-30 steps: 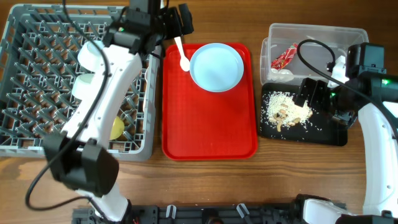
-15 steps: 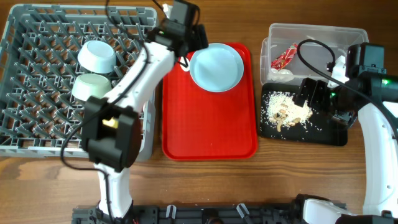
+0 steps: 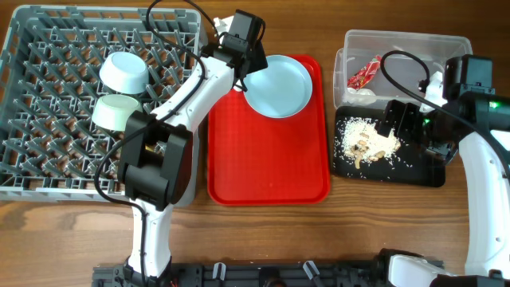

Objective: Sort waste into correct bins and load items into the dishwasher rack

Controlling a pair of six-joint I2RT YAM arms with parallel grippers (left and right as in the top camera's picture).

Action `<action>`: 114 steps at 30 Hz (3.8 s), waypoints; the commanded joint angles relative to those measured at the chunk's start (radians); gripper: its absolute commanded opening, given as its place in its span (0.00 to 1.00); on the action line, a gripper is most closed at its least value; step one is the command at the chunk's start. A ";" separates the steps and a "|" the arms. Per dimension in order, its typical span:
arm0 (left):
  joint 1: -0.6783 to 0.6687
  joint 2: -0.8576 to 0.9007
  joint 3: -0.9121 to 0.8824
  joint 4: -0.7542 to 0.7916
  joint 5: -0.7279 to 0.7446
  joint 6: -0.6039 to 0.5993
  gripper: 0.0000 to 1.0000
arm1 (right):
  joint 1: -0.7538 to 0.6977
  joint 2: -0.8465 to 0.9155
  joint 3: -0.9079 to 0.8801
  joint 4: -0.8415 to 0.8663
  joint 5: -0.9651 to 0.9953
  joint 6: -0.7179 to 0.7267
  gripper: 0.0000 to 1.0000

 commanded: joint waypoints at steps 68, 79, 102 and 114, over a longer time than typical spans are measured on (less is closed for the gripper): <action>0.054 -0.234 0.008 -0.373 0.040 0.074 0.04 | -0.002 -0.020 0.006 -0.019 0.017 -0.013 1.00; 0.163 -0.323 0.006 -0.670 0.005 0.078 0.09 | -0.002 -0.020 0.006 -0.018 0.017 -0.013 1.00; 0.222 -0.318 -0.145 -0.670 0.078 0.428 0.04 | -0.002 -0.020 0.006 -0.018 0.017 -0.013 1.00; 0.222 -0.318 -0.145 -0.663 0.085 0.492 0.39 | -0.002 -0.020 0.006 -0.016 0.017 -0.014 1.00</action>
